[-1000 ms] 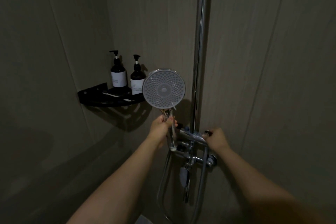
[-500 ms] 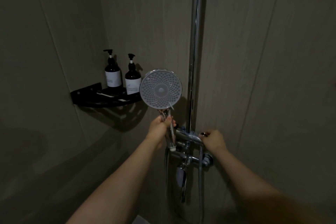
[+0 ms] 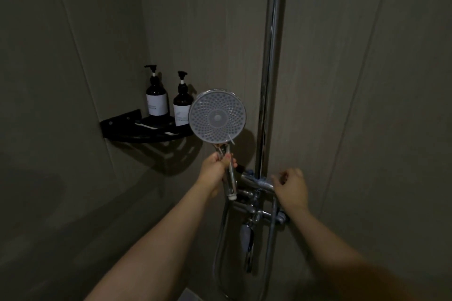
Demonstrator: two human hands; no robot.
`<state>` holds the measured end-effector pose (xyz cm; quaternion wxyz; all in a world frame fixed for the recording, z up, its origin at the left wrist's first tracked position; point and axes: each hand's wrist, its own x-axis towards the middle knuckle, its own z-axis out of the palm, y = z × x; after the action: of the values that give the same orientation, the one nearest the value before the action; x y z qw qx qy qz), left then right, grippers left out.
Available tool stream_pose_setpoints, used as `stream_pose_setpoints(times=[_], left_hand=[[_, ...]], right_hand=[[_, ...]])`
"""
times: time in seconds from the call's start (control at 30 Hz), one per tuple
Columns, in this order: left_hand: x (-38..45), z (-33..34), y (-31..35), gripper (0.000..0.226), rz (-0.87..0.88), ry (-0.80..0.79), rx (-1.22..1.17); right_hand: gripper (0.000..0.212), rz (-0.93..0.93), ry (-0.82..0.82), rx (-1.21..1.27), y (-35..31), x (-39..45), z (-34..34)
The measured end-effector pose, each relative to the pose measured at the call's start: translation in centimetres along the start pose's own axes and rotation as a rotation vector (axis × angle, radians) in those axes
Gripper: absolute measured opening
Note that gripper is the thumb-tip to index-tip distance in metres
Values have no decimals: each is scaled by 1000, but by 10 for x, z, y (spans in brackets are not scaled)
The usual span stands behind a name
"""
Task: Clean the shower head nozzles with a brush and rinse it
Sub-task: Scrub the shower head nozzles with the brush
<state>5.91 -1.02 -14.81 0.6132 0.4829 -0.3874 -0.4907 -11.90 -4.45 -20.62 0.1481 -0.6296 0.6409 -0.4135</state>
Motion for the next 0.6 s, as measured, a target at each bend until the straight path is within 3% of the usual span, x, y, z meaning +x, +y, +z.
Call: stream_pose_setpoints(times=[0.13,0.33,0.47,0.6], left_hand=[[4,-12,9,17,24,13,4],[2,-52,25,21,116,107,51],[-4,-96,50,22,159,207,75],[-7,-151,70,26,204,341,86]], right_hand=[[14,-184,91,71,-44,-1,-5],[22,-508,-2,8,-130,-8,26],[22,-515,-71,171,-194,-6,52],[25,-527,-182,81,-252,15,82]])
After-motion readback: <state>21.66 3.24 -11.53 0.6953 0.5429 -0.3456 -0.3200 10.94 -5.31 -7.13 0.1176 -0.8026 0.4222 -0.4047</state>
